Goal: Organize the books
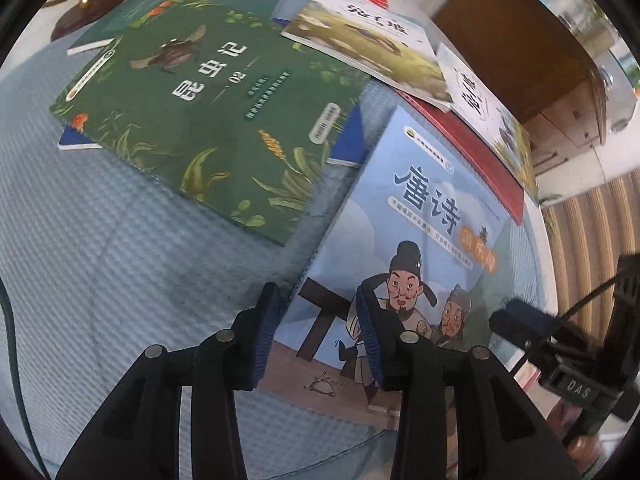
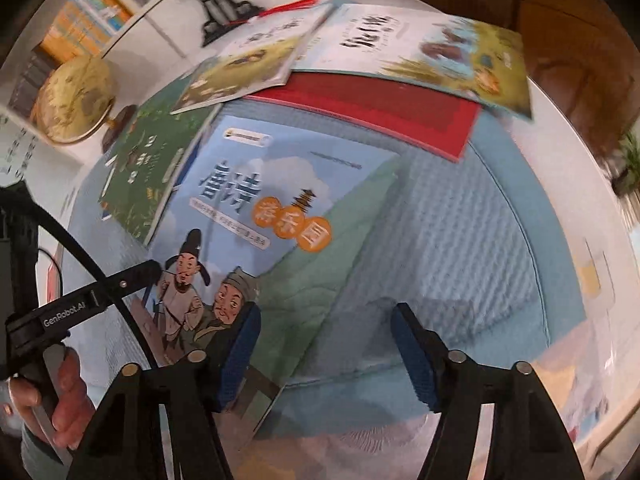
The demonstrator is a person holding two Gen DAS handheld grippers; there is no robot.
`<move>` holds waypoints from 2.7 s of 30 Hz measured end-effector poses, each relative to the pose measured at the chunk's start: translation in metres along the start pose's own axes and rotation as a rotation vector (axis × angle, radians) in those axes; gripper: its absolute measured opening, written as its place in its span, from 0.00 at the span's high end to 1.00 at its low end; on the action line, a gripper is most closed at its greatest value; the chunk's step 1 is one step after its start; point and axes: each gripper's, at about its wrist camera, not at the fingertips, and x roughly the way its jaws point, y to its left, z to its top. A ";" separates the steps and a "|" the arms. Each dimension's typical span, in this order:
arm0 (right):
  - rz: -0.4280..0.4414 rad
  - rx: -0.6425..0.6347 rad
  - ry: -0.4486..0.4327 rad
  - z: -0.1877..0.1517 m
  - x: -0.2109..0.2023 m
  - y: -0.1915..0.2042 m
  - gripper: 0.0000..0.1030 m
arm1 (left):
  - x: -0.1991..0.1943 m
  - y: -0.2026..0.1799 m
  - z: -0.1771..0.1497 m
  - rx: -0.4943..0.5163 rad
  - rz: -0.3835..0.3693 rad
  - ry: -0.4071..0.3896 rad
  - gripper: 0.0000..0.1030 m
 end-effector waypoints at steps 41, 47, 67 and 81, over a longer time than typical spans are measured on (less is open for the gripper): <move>0.260 -0.503 0.048 0.011 0.003 -0.021 0.28 | 0.003 -0.059 -0.129 -0.527 -0.325 -0.246 0.78; 0.332 -0.416 0.170 0.026 0.002 -0.037 0.27 | 0.007 -0.059 -0.122 -0.606 -0.409 -0.242 0.92; 0.893 0.088 0.391 0.011 0.018 -0.123 0.63 | 0.003 -0.041 -0.121 -0.796 -0.740 -0.207 0.92; 0.466 -0.505 0.130 -0.023 -0.049 -0.044 0.68 | -0.043 -0.117 -0.100 -0.276 -0.087 -0.182 0.87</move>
